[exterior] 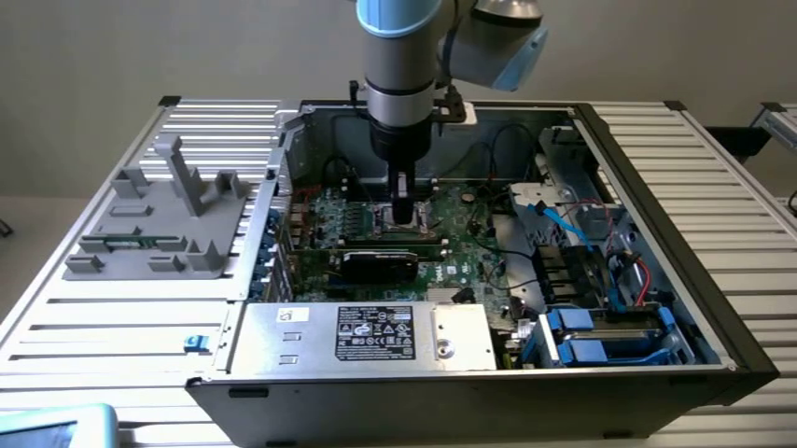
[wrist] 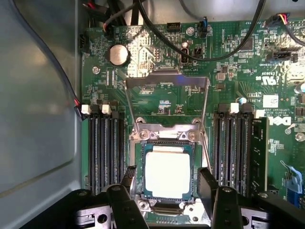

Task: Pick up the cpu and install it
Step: 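Place the cpu into insertion slot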

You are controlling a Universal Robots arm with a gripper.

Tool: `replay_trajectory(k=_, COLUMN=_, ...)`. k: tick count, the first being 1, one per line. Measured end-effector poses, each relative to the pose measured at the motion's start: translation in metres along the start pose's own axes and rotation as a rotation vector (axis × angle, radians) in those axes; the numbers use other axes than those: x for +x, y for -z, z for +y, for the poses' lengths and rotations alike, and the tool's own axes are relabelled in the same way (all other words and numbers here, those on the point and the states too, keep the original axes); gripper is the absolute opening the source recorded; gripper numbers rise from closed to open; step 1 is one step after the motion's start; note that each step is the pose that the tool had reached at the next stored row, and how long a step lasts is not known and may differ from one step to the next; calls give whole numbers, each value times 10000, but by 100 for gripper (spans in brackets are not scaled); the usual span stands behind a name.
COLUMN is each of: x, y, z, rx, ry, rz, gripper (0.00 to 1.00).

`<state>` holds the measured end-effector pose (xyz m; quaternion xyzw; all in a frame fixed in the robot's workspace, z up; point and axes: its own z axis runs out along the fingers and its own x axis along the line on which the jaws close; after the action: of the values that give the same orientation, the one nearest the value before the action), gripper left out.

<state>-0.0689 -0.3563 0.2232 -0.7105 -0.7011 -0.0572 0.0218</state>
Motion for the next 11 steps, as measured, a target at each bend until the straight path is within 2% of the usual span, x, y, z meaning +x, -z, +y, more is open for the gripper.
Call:
replay_trajectory(k=6, x=23, y=209, z=47, rx=7, ry=-1, rz=24, gripper=63)
replay_trajectory(k=11, x=33, y=291, z=105, rx=67, ry=-8, rz=25, gripper=63)
